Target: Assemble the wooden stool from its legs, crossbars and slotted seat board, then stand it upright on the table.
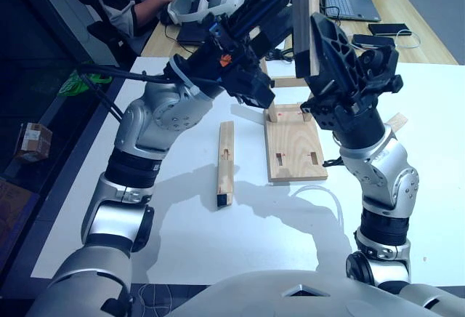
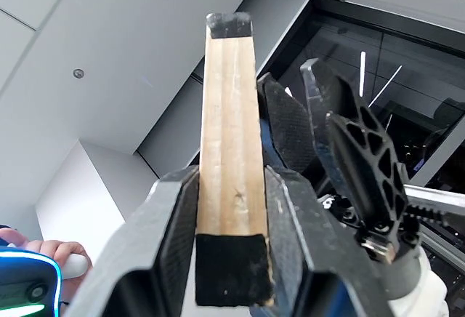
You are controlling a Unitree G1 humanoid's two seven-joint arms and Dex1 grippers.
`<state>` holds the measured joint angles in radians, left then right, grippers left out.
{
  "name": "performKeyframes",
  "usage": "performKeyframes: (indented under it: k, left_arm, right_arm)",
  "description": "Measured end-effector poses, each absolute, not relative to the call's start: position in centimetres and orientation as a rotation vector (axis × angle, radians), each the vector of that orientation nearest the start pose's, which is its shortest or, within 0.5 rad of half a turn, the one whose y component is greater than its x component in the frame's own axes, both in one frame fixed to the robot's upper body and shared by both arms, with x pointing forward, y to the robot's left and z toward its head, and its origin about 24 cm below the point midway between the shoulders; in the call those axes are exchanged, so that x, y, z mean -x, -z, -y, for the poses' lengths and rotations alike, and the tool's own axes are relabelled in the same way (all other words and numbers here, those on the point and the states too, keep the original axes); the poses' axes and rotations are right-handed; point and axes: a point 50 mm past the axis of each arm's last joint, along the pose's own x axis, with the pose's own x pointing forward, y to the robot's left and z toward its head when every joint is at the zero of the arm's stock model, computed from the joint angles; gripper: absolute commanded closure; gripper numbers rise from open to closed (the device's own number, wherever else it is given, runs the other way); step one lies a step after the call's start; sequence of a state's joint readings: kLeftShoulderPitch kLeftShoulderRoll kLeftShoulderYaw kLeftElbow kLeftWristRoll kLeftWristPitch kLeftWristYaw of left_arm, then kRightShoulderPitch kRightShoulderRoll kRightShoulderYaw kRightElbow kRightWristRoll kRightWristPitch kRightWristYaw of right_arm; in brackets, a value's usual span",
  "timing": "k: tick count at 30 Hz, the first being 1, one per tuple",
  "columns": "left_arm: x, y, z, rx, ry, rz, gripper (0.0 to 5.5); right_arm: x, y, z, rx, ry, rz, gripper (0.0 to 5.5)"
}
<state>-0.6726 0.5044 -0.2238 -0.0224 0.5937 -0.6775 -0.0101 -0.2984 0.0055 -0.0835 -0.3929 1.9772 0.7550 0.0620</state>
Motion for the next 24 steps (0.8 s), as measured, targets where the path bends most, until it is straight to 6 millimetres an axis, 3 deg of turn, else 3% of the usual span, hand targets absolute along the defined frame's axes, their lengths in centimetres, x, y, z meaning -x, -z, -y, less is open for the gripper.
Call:
performKeyframes:
  k: [10, 19, 24]
  left_arm:
    - [-27.1, -24.4, -9.3, -1.102, 0.309, 1.452, 4.20]
    - [-27.4, -24.1, -9.4, -1.112, 0.313, 1.491, 4.20]
    - [-27.4, -23.6, -9.7, -1.128, 0.326, 1.492, 4.20]
  right_arm:
    - [-23.6, -21.6, 9.4, -1.612, -1.268, 0.065, 4.22]
    - [-23.0, -22.1, 9.7, -1.551, -1.274, 0.067, 4.22]
    - [-21.6, -23.0, 9.3, -1.481, -1.290, 0.067, 4.22]
